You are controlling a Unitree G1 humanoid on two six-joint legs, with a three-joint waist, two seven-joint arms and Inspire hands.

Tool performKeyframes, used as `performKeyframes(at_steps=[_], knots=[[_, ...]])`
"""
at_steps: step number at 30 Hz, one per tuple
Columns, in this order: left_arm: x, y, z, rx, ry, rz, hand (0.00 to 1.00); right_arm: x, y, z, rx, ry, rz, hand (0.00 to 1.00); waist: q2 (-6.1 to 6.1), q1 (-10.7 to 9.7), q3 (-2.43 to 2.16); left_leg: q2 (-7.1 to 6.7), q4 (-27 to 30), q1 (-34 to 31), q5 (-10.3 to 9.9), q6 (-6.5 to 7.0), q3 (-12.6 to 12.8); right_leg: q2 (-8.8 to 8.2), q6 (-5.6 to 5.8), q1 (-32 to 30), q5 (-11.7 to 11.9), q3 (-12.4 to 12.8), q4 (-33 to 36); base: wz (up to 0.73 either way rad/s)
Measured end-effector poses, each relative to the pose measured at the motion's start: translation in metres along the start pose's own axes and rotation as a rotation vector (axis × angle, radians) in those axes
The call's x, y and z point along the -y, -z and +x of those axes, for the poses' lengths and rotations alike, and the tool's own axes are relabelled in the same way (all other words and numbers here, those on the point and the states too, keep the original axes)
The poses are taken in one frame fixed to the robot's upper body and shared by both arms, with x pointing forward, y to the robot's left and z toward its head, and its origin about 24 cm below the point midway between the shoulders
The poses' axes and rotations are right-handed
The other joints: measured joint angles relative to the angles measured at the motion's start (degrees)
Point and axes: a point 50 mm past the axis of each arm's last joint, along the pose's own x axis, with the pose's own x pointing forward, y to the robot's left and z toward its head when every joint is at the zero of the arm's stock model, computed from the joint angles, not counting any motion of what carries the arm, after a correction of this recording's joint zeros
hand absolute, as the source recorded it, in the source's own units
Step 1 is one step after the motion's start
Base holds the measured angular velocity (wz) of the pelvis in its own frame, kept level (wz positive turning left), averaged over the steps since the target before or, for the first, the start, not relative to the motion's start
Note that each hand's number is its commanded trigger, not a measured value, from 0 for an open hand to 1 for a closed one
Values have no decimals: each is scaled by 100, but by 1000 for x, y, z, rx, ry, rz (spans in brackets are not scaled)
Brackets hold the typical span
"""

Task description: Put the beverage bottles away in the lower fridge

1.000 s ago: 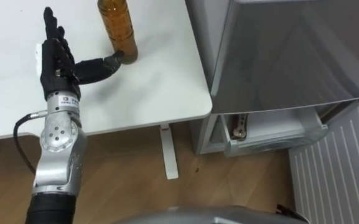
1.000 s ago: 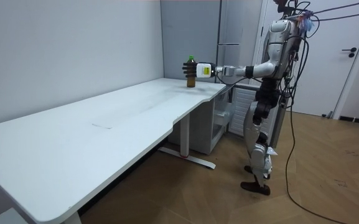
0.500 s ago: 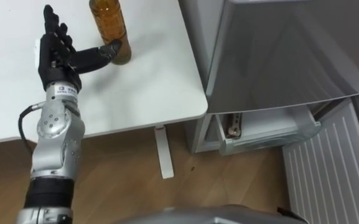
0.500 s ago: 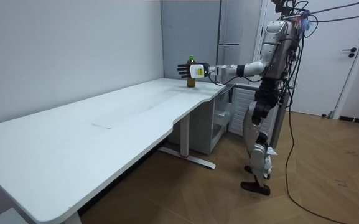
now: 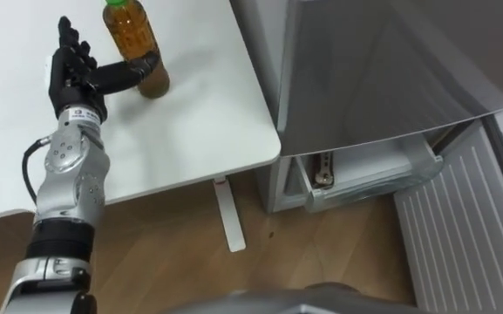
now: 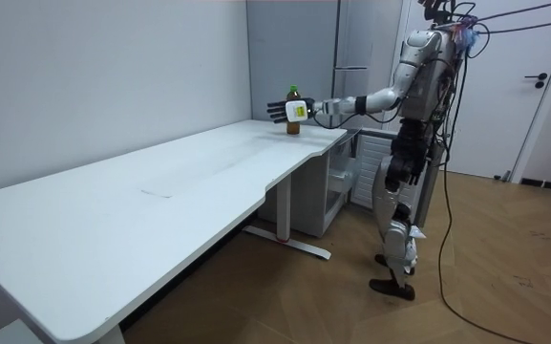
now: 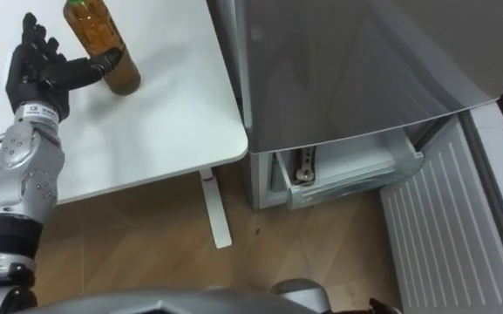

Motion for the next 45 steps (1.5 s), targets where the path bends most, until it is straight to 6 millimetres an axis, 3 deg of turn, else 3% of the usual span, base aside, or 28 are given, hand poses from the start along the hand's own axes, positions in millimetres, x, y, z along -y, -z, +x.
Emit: performKeyframes(at_steps=[10,23,40,41,42,45], knots=[[-10,4,7,-74,-44,8,0,6,4,0,-49,22,-57,0,109,-20,-36,18,-97,67,0,0,104,39,-6,2,5,92,16,-7],[-3,-28,28,-19,0,-7,0,9,8,0,-101,9,-148,0,80,-147,-16,27,-128,58,1,-3,248,76,-7,-131,5,322,37,-7],[-11,-20,33,-100,10,-23,0,18,7,-1,-120,39,-129,0,69,-208,-54,30,-120,26,1,-3,267,82,-6,-212,5,361,125,-1],[-11,-20,33,-101,18,-23,62,19,7,-1,-120,41,-114,0,71,-220,-56,30,-120,28,1,-3,270,83,-6,-211,5,364,125,0],[-11,-20,33,-101,22,-23,100,19,7,-1,-119,42,-113,0,72,-229,-56,30,-121,29,1,-3,272,82,-6,-210,5,365,125,0],[-11,-19,33,-108,32,-21,100,20,6,-1,-118,45,-113,0,86,-288,-64,30,-122,32,1,-3,283,82,-6,-208,5,368,124,0]])
